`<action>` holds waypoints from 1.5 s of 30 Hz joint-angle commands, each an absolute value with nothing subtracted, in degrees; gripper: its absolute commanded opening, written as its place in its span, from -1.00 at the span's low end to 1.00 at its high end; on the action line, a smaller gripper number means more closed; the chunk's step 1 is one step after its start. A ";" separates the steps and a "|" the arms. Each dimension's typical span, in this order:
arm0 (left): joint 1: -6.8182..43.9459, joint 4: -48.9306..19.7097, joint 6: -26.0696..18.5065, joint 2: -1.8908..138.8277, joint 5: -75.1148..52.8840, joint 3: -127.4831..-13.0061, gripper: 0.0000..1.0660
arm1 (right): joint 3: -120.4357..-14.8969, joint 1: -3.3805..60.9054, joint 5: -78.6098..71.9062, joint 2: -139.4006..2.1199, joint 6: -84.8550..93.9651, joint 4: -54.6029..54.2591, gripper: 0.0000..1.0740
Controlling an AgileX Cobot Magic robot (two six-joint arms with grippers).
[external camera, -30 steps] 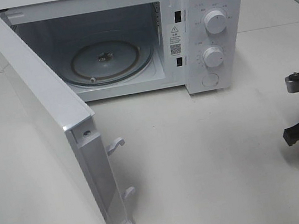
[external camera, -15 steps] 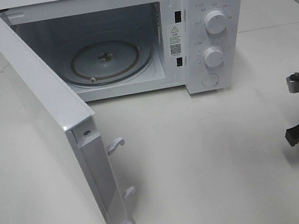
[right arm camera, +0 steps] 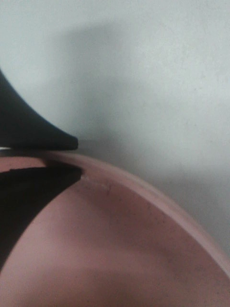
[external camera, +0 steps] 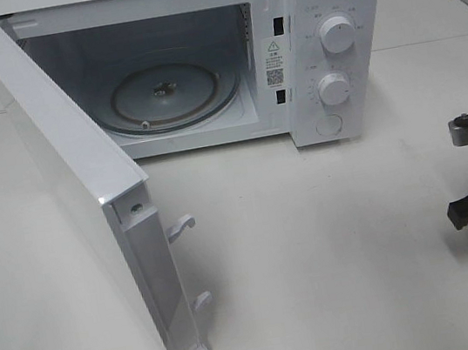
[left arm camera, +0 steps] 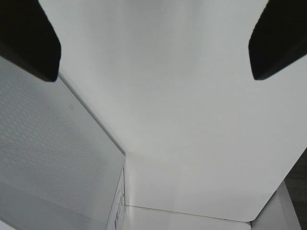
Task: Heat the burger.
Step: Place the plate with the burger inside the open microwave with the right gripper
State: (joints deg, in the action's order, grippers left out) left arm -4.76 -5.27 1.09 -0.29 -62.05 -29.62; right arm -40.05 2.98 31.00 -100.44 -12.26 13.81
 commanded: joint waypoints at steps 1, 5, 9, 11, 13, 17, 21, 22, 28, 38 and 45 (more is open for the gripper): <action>-4.70 -5.56 1.26 -1.26 -61.19 -29.62 0.92 | -39.82 3.61 32.49 -100.73 -12.72 13.81 -1.00; -4.70 -5.56 1.26 -1.26 -61.19 -29.62 0.92 | -39.82 4.93 32.95 -100.73 -12.78 14.09 -1.00; -4.70 -5.56 1.26 -1.26 -61.19 -29.62 0.92 | -39.82 6.53 34.09 -100.73 -13.75 15.30 -1.00; -4.70 -5.56 1.26 -1.26 -61.19 -29.62 0.92 | -39.82 6.82 34.21 -100.67 -13.92 15.36 -1.00; -4.70 -5.56 1.26 -1.26 -61.19 -29.62 0.92 | -39.82 6.88 34.43 -100.10 -14.27 15.87 -1.00; -4.70 -5.56 1.26 -1.26 -61.19 -29.62 0.92 | -39.82 6.88 36.04 -97.29 -16.10 18.33 -1.00; -4.70 -5.56 1.26 -1.26 -61.19 -29.62 0.92 | -39.82 6.88 37.07 -95.86 -16.10 18.39 -1.00; -4.70 -5.56 1.26 -1.26 -61.19 -29.62 0.92 | -39.82 6.88 37.53 -95.05 -16.10 18.39 -1.00; -4.70 -5.56 1.26 -1.26 -61.19 -29.62 0.92 | -39.82 8.31 39.65 -92.93 -16.73 19.94 -1.00; -4.70 -5.56 1.26 -1.26 -61.19 -29.62 0.92 | -39.82 12.43 43.72 -88.64 -18.05 22.80 -1.00; -4.70 -5.56 1.26 -1.26 -61.19 -29.62 0.92 | -39.82 14.90 46.58 -86.12 -18.22 24.41 -1.00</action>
